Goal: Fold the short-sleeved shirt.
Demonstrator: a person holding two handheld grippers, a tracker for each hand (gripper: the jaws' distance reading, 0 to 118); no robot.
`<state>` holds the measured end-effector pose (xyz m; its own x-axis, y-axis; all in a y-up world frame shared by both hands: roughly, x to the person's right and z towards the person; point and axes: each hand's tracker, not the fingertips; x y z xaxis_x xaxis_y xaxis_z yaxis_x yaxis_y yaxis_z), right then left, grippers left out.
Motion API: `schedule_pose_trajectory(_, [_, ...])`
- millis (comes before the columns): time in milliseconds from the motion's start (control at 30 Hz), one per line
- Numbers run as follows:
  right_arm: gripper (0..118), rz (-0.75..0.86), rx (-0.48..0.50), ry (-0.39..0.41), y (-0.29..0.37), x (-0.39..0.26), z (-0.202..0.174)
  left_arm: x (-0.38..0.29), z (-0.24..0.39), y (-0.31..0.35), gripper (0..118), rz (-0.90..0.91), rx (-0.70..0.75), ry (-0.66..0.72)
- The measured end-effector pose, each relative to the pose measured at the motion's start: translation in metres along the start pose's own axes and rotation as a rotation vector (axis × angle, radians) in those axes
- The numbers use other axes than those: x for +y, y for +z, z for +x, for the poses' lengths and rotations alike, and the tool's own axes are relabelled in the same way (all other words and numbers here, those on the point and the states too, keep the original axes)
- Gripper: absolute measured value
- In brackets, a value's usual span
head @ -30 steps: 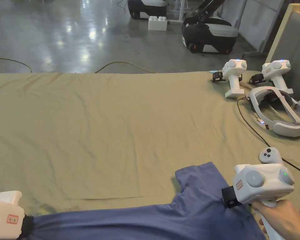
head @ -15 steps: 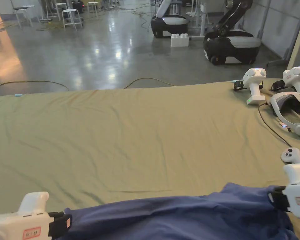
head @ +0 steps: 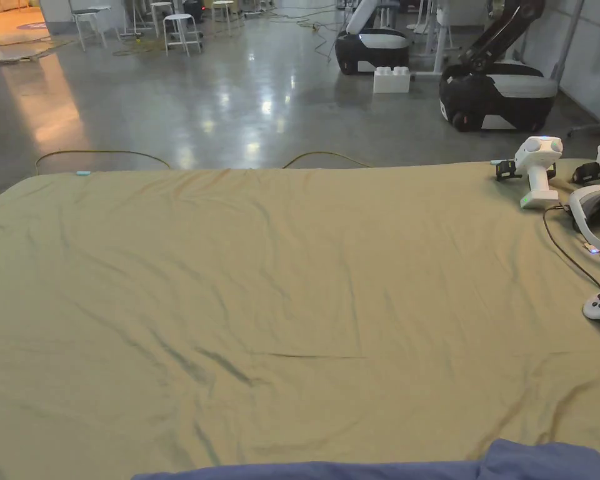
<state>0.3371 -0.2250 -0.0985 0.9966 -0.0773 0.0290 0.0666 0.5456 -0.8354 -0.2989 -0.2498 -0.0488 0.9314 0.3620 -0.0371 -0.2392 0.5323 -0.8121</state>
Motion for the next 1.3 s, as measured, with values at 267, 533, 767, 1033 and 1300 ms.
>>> schedule_pose_trajectory(267, [85,0.110,0.033,-0.043,0.021,0.009,-0.019,0.030,0.033,0.052,107,0.239,0.076,-0.121])
schedule_pose_trajectory(533, [84,0.698,0.160,0.068,0.173,0.043,-0.099,0.049,0.144,0.175,107,0.858,0.188,-0.381])
schedule_pose_trajectory(767, [58,0.902,0.109,0.173,0.222,0.042,-0.138,0.048,0.180,0.198,93,0.884,0.291,-0.352])
schedule_pose_trajectory(1033, [0,0.903,0.140,0.275,0.227,0.036,-0.163,0.039,0.178,0.205,0,0.888,0.225,-0.352])
schedule_pose_trajectory(1300, [0,0.897,0.154,0.249,0.220,0.040,-0.159,0.043,0.176,0.215,0,0.896,0.188,-0.352])
